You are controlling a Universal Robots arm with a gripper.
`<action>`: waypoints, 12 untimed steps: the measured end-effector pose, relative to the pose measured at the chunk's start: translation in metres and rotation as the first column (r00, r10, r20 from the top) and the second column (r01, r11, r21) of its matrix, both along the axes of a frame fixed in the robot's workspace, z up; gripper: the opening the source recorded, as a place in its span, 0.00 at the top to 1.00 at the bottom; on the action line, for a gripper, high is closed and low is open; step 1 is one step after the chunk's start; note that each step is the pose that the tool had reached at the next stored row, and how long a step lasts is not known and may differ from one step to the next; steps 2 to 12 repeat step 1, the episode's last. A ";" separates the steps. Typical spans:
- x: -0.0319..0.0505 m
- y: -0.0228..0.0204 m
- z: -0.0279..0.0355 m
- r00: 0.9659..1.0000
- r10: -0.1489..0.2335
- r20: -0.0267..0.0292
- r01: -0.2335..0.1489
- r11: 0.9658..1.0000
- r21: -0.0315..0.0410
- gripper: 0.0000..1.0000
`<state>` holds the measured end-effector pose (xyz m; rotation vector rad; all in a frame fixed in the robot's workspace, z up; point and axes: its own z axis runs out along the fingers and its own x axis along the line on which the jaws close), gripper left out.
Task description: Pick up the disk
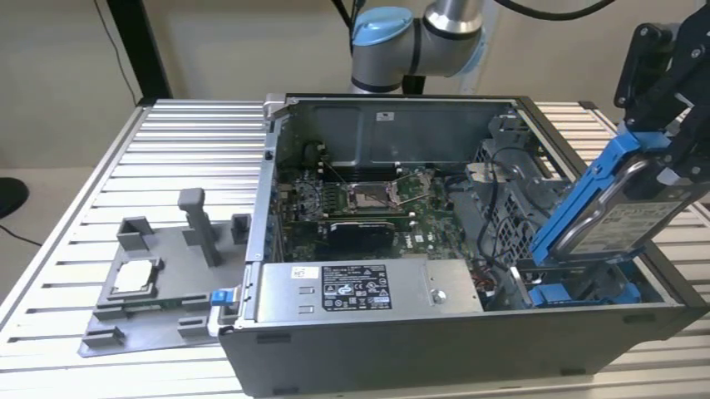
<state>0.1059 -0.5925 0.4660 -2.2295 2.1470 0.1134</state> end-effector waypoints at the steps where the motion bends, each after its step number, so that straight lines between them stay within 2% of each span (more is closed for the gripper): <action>1: 0.0000 0.0000 0.0000 1.000 0.000 0.000 0.000 1.000 0.000 1.00; 12: 0.0000 0.0000 0.0000 1.000 0.000 0.000 0.000 1.000 0.000 1.00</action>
